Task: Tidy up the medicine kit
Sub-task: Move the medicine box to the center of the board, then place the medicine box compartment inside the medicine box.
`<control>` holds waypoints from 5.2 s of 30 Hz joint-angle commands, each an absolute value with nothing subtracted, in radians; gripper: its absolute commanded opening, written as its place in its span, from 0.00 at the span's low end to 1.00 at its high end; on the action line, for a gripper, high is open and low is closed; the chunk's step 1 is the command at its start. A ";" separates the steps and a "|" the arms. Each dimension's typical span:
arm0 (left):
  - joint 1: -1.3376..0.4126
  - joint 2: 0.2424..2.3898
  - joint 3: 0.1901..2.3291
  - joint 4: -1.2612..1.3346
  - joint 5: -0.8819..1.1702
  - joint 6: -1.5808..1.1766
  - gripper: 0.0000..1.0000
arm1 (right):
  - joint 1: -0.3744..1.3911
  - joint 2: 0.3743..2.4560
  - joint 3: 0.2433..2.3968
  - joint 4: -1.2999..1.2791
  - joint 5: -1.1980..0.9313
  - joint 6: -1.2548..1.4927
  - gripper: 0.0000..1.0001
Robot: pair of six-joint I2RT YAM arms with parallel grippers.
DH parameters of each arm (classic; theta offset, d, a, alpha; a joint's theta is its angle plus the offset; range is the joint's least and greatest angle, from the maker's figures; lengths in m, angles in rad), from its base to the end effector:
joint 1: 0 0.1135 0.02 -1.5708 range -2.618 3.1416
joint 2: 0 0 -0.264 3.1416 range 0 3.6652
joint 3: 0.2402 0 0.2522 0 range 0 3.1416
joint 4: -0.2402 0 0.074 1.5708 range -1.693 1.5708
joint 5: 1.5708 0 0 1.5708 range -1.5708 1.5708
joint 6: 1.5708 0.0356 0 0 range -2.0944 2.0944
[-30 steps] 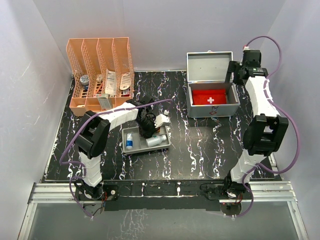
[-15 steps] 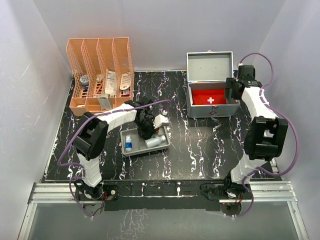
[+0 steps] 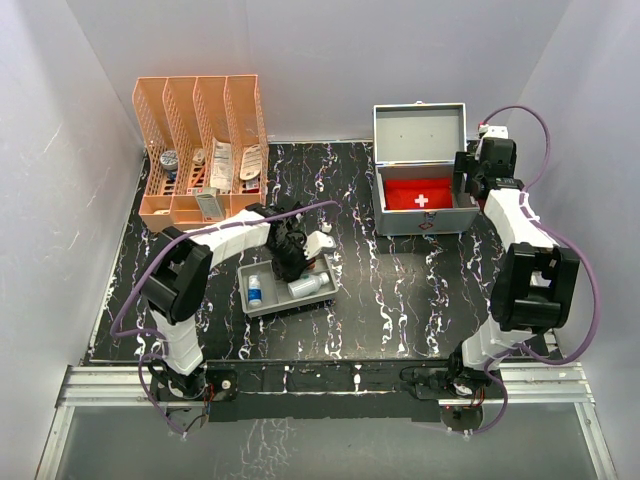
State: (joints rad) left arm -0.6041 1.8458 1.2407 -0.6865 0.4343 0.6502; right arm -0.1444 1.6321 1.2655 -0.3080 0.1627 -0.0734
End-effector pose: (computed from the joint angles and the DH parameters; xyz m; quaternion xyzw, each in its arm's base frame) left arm 0.2850 -0.2149 0.1754 0.5918 0.7654 -0.2102 0.1408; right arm 0.3669 -0.0592 0.2771 0.0671 0.8965 -0.1197 0.4213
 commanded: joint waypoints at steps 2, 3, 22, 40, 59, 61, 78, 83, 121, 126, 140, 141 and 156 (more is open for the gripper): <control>-0.606 1.766 1.216 -0.726 0.481 0.621 0.00 | -0.163 1.683 1.270 -0.189 0.143 -0.088 0.78; -0.606 1.763 1.213 -0.725 0.482 0.618 0.00 | -0.165 1.692 1.270 -0.190 0.141 -0.088 0.77; -0.607 1.746 1.215 -0.717 0.481 0.593 0.00 | -0.172 1.749 1.236 -0.312 0.032 -0.106 0.05; -0.607 1.724 1.218 -0.748 0.468 0.594 0.00 | -0.113 1.482 0.987 -0.311 0.009 -0.132 0.02; -0.608 1.612 1.128 -0.654 0.312 0.626 0.00 | 0.077 1.458 1.012 -0.424 0.022 -0.079 0.01; -0.608 1.600 1.132 -0.664 0.311 0.623 0.00 | 0.088 1.459 1.012 -0.426 0.022 -0.071 0.00; -0.615 1.478 1.240 -0.834 0.278 0.580 0.00 | 0.116 1.458 0.987 -0.430 0.015 -0.042 0.00; -0.623 1.515 1.377 -0.886 0.250 0.543 0.00 | 0.125 1.455 0.988 -0.446 0.014 -0.037 0.00; -0.655 1.637 1.662 -0.892 0.193 0.528 0.00 | 0.363 1.317 0.852 -0.482 0.175 0.304 0.00; -0.659 1.643 1.664 -0.888 0.195 0.532 0.00 | 0.409 1.307 0.848 -0.482 0.218 0.359 0.00; -0.664 1.642 1.669 -0.889 0.194 0.539 0.00 | 0.547 1.378 0.877 -0.463 0.252 0.415 0.00; -0.665 1.643 1.669 -0.887 0.193 0.536 0.00 | 0.550 1.380 0.877 -0.464 0.252 0.414 0.00; -0.673 1.662 1.717 -0.909 0.186 0.563 0.00 | 0.552 1.306 0.992 -0.491 0.257 0.390 0.52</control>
